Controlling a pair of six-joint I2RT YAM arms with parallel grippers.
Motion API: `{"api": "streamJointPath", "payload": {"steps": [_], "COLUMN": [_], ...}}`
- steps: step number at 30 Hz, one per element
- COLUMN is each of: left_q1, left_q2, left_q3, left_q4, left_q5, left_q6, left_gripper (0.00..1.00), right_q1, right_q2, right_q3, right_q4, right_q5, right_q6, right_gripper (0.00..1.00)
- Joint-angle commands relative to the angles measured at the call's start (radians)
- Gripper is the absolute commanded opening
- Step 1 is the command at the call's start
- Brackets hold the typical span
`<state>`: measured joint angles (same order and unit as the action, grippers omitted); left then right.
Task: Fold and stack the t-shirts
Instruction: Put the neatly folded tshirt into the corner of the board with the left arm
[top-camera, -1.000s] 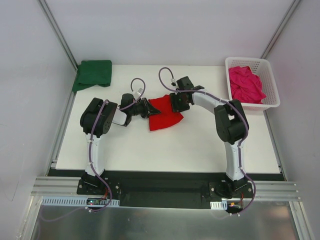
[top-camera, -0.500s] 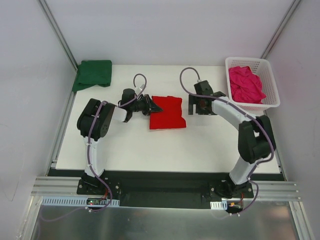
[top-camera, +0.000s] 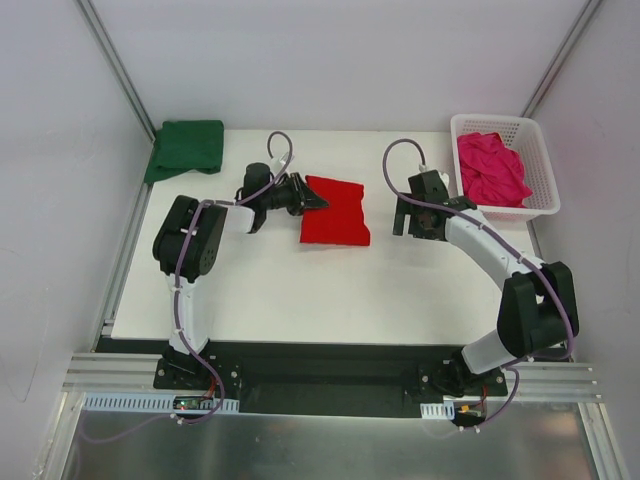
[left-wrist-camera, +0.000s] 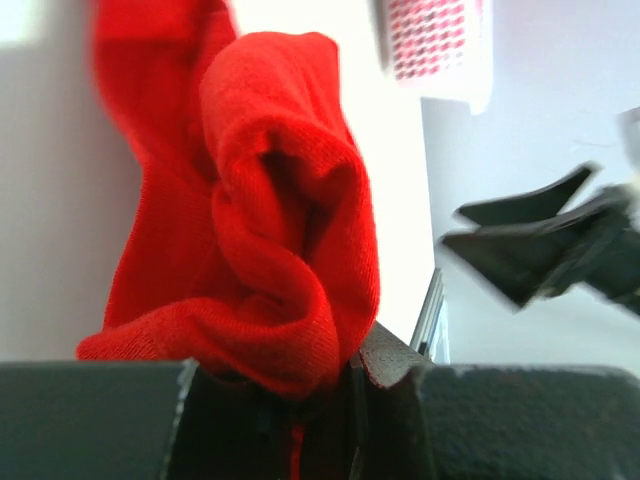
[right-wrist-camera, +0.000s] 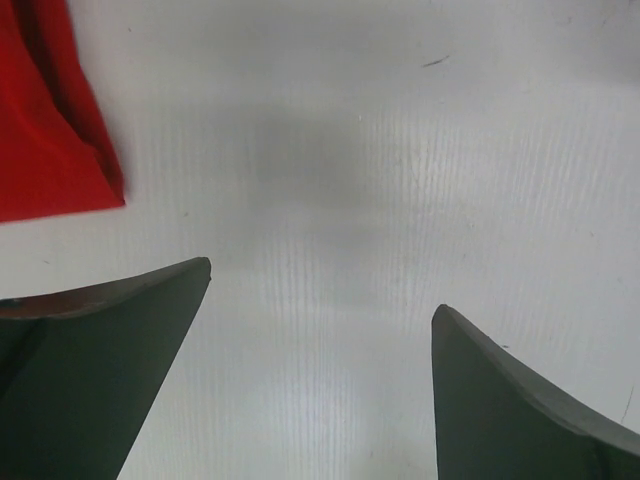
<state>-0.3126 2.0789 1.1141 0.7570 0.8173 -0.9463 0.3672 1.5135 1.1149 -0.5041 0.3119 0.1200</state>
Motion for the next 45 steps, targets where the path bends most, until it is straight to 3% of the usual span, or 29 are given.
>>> {"api": "streamJointPath", "payload": {"steps": [1, 6, 10, 22, 30, 45], "left_q1": [0.017, 0.03, 0.056, 0.155, 0.185, 0.294], "left_q2": [-0.003, 0.041, 0.063, 0.052, 0.089, 0.127], "left_q3": [0.154, 0.374, 0.477, 0.495, 0.691, 0.832], "left_q4": [0.013, -0.276, -0.387, -0.364, -0.528, -0.476], "left_q5": [0.031, 0.01, -0.013, -0.044, -0.069, -0.162], "left_q6": [0.015, 0.171, 0.265, 0.238, 0.329, 0.268], "left_gripper": [0.0, 0.0, 0.0, 0.0, 0.0, 0.0], "right_q1": [0.003, 0.003, 0.003, 0.003, 0.004, 0.004], "right_q2": [-0.045, -0.041, -0.029, 0.002, 0.03, 0.056], "right_q3": [-0.027, -0.058, -0.066, -0.073, -0.079, -0.09], "right_q4": [-0.016, -0.005, 0.002, 0.009, 0.015, 0.016], "right_q5": [-0.028, -0.053, -0.079, -0.117, -0.138, -0.163], "right_q6": [0.026, 0.03, 0.03, 0.027, 0.033, 0.026], "right_gripper": [1.0, 1.0, 1.0, 1.0, 1.0, 1.0]}}
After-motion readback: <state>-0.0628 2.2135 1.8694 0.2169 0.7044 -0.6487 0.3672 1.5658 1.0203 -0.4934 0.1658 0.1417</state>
